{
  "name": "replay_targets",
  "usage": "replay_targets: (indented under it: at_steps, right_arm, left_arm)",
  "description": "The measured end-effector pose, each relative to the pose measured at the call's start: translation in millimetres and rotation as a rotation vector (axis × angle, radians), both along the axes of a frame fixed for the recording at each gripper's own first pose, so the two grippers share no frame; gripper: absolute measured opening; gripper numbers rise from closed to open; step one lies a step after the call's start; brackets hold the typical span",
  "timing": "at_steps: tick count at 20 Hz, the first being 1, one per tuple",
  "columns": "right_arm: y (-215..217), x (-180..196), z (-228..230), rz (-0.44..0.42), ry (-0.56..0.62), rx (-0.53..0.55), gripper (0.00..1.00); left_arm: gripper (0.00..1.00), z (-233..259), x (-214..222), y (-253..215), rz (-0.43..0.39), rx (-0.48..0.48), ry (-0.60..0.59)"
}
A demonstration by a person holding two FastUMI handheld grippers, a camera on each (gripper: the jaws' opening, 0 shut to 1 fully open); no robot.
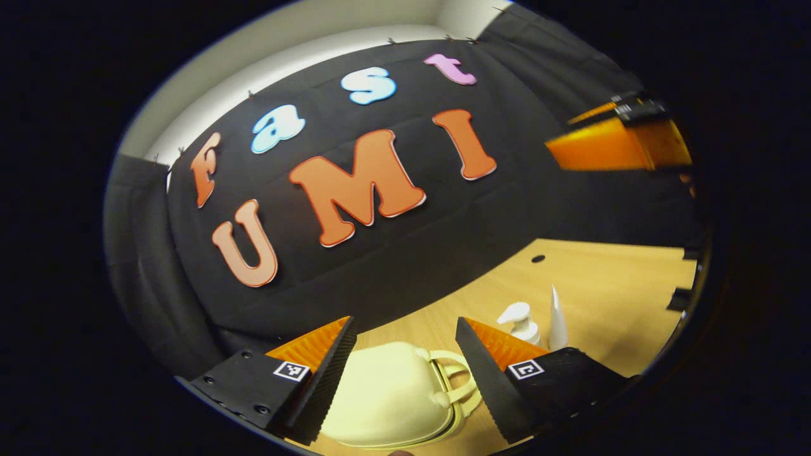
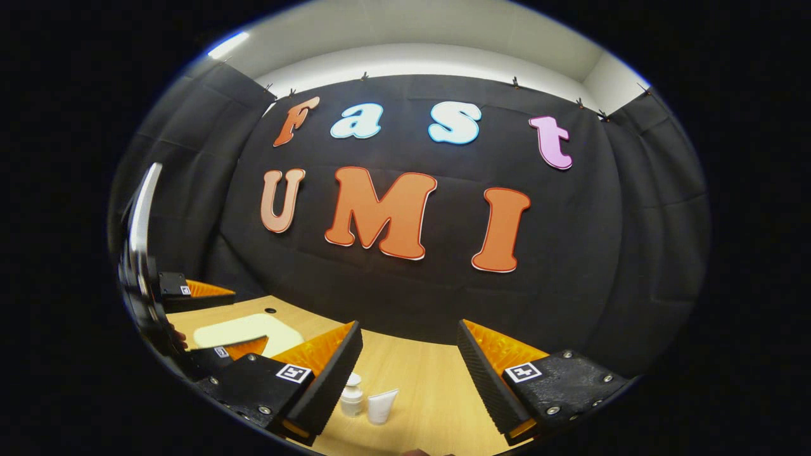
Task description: First open the suitcase, pack the skin care products into it, and then close the suitcase.
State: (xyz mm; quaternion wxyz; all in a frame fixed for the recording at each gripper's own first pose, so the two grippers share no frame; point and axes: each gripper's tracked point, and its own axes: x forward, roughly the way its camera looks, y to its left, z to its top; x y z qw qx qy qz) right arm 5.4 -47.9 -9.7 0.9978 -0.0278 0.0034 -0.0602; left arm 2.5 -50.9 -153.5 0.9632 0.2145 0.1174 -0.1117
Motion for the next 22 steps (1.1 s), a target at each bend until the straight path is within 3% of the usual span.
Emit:
replay_targets:
  at_steps: [15, 19, 20, 21, 22]
  right_arm:
    - [-80.2, 1.7, -32.4, -0.083, 0.052, -0.03, 0.95]
    - [-94.4, 1.2, -42.0, -0.101, 0.059, -0.029, 0.95]
    - [-97.2, 0.1, -43.8, -0.105, 0.062, -0.028, 0.95]
    - [-100.2, -0.8, -46.0, -0.109, 0.065, -0.027, 0.95]
    - [-102.4, -2.2, -48.1, -0.107, 0.065, -0.024, 0.95]
  left_arm:
    - [0.97, -164.2, 14.5, -18.9, -0.172, 0.368, 0.242]
    - [0.92, -184.8, 18.1, -17.5, -0.179, 0.469, 0.259]
    - [0.84, -189.1, 20.0, -18.0, -0.184, 0.504, 0.256]
    - [0.84, -194.5, 21.8, -18.9, -0.189, 0.538, 0.256]
    - [0.75, -200.7, 23.1, -18.4, -0.194, 0.568, 0.267]
